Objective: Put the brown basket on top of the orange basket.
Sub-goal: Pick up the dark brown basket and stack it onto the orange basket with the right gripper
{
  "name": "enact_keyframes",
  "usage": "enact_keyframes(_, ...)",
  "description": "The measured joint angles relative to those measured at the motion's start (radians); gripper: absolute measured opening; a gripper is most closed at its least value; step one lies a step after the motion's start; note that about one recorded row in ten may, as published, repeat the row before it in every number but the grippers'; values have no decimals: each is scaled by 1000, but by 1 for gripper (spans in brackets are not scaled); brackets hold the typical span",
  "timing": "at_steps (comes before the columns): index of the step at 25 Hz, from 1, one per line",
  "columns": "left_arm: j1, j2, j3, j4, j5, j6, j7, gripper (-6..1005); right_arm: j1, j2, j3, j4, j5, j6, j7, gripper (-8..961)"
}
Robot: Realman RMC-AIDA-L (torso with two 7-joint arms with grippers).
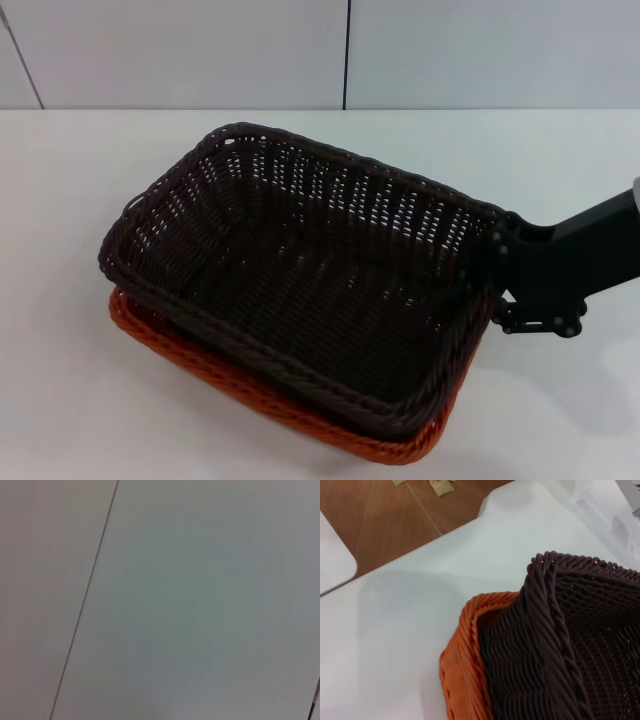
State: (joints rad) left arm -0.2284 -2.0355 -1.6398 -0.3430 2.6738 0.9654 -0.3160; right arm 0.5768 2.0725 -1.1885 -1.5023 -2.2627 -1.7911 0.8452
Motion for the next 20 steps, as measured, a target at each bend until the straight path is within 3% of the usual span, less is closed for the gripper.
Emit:
enact_keyframes(11,-3,2,-2,3,-2,-3,0,764,-63,4,-35,-25,-8,18,63,216)
enact_keyframes(13,-5,2,-2,4,-2,-3,0,763,-80,4,-54,-29,-5,34,62,425)
enact_keyframes(18,-8,1,-1,3,-2,-4,0,763,-123,6,-89,-57,2,61,57,621)
enact_keyframes(20,-8,1,-1,3,-2,-4,0,762,-129,6,-90,-64,7,63,56,625)
